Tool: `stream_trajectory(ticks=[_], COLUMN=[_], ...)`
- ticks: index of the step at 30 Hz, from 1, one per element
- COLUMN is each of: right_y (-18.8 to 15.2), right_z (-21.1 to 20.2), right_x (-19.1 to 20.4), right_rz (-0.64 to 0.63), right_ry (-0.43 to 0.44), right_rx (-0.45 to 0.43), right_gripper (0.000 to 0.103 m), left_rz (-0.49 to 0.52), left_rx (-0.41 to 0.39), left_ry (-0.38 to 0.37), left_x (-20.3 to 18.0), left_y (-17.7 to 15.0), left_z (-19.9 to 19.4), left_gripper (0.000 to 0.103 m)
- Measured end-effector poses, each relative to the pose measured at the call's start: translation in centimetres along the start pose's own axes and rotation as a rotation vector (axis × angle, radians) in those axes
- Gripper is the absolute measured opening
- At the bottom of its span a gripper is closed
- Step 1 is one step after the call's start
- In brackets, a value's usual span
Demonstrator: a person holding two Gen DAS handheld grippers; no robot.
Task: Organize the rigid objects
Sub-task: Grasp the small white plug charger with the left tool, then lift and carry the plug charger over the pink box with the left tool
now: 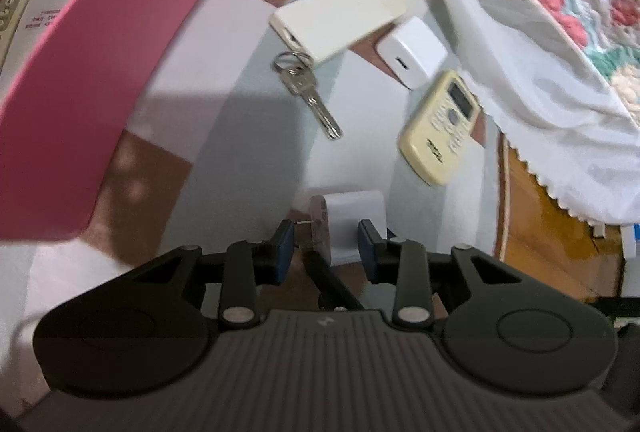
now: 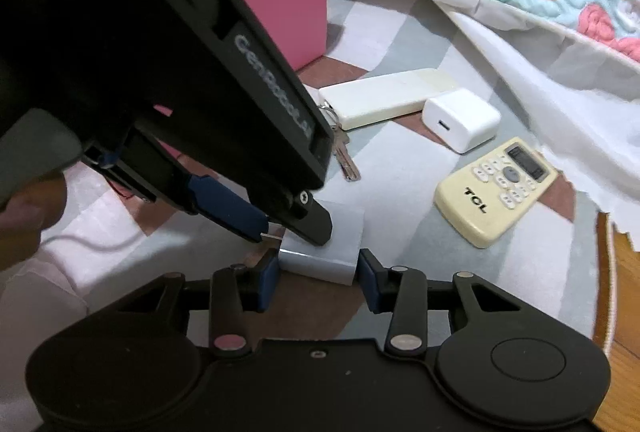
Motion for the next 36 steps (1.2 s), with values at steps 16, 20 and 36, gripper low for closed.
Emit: stream_trajectory(ticks=[16,20,36], right_y=[5.0,6.9,17.9], right_z=[-9.1,-9.9,-7.6], right_x=[2.6,3.9,9.9], right_rz=[-0.116,-0.189,-0.305], right_ry=[0.013,0.034,0.162], right_rx=[-0.143,-0.191,-0.257], right_gripper=[0.047,0.047,0.045], left_rz=[0.119,0.131,-0.042], left_rx=[-0.135,-0.180,-0.243], left_ry=[-0.037,-0.027,0.025], left_x=[-3.4,-2.9,3.3], left_y=[-0.8,0.3,8.2], left_z=[-11.8,-14.2,-20.2], left_gripper=[0.033,0.033,0.034])
Point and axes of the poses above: each gripper's, at about its wrist camera, not at the fingertips, and z roughly the way its jaws point, x to its left, y to its top, the point moved 10 cm from there along z, roughly the way its jaws point, and after that the axes turned 7 degrees about -x, right-handed, at the moved point
